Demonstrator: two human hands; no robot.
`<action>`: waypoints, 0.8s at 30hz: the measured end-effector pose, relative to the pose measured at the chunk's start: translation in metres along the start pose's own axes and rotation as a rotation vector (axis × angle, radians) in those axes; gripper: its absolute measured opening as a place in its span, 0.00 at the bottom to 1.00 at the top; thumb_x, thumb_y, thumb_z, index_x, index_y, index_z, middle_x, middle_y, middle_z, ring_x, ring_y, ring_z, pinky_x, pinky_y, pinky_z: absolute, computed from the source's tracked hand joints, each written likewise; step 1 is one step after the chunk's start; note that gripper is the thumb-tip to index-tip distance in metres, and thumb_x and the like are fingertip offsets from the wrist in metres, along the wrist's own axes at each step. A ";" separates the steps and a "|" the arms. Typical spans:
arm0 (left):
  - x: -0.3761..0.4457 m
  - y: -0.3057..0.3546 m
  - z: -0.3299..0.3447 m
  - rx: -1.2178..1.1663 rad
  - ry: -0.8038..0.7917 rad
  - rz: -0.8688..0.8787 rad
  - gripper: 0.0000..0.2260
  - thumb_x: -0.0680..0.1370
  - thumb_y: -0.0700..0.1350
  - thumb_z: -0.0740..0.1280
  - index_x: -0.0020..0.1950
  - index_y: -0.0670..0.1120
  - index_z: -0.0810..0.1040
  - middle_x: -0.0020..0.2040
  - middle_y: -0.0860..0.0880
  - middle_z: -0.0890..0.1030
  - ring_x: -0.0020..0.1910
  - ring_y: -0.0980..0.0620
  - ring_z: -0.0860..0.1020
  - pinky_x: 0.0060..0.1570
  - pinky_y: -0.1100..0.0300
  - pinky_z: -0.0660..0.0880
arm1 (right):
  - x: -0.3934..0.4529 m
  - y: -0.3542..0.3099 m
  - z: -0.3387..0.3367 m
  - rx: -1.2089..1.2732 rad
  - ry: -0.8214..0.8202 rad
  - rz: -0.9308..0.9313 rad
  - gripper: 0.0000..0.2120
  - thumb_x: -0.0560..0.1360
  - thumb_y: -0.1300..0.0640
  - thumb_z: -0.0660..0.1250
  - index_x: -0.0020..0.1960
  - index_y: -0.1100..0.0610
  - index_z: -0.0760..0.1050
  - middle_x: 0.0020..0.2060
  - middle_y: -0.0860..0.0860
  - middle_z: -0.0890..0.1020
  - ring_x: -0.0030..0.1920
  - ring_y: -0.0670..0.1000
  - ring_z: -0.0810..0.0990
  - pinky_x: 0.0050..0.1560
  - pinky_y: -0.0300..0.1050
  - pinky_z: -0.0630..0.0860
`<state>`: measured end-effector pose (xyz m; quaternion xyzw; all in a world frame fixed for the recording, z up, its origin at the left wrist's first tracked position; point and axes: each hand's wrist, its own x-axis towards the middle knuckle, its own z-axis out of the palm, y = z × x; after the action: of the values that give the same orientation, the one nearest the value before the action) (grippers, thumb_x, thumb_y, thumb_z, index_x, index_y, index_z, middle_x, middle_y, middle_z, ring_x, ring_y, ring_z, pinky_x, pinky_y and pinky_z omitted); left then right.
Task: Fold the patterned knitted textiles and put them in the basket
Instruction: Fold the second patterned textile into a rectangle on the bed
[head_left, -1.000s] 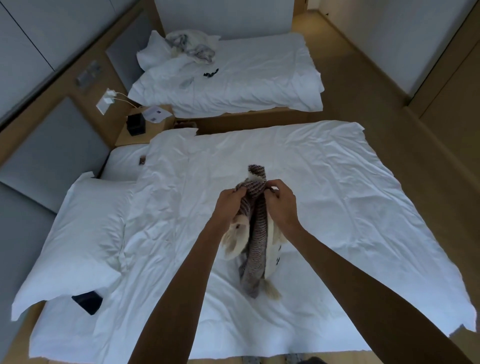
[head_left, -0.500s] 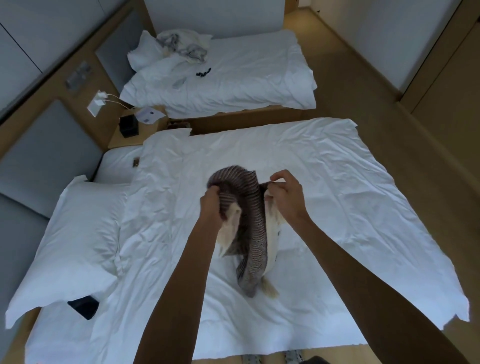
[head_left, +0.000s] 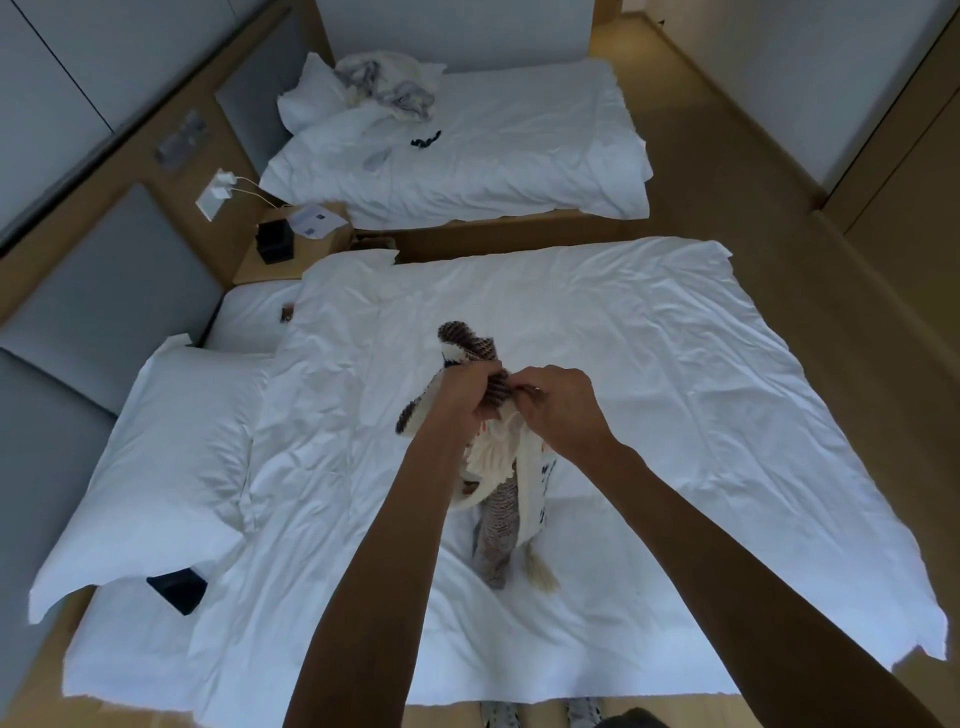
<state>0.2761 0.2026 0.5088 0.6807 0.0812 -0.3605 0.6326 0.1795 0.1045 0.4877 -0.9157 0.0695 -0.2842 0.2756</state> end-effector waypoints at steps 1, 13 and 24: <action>-0.001 0.001 0.001 -0.046 -0.014 -0.024 0.09 0.80 0.39 0.64 0.41 0.39 0.76 0.36 0.43 0.77 0.33 0.48 0.76 0.32 0.55 0.74 | 0.000 0.000 0.000 -0.017 -0.035 0.022 0.04 0.70 0.59 0.71 0.43 0.55 0.84 0.33 0.49 0.84 0.31 0.50 0.79 0.34 0.41 0.73; 0.002 -0.014 0.001 0.842 0.315 0.739 0.24 0.69 0.36 0.68 0.65 0.45 0.75 0.64 0.43 0.75 0.64 0.46 0.73 0.57 0.58 0.70 | 0.004 0.022 -0.019 0.022 -0.052 -0.002 0.13 0.67 0.70 0.64 0.45 0.59 0.83 0.39 0.51 0.84 0.41 0.50 0.80 0.44 0.38 0.74; 0.005 0.008 0.008 1.187 -0.151 0.804 0.11 0.74 0.53 0.63 0.35 0.50 0.75 0.30 0.53 0.76 0.33 0.51 0.76 0.39 0.55 0.71 | 0.003 0.025 -0.032 0.130 0.127 0.148 0.18 0.73 0.69 0.56 0.59 0.60 0.76 0.49 0.54 0.82 0.48 0.52 0.80 0.51 0.44 0.77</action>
<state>0.2811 0.1924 0.5126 0.8600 -0.4292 -0.1294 0.2439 0.1648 0.0672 0.4978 -0.8684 0.1355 -0.3244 0.3496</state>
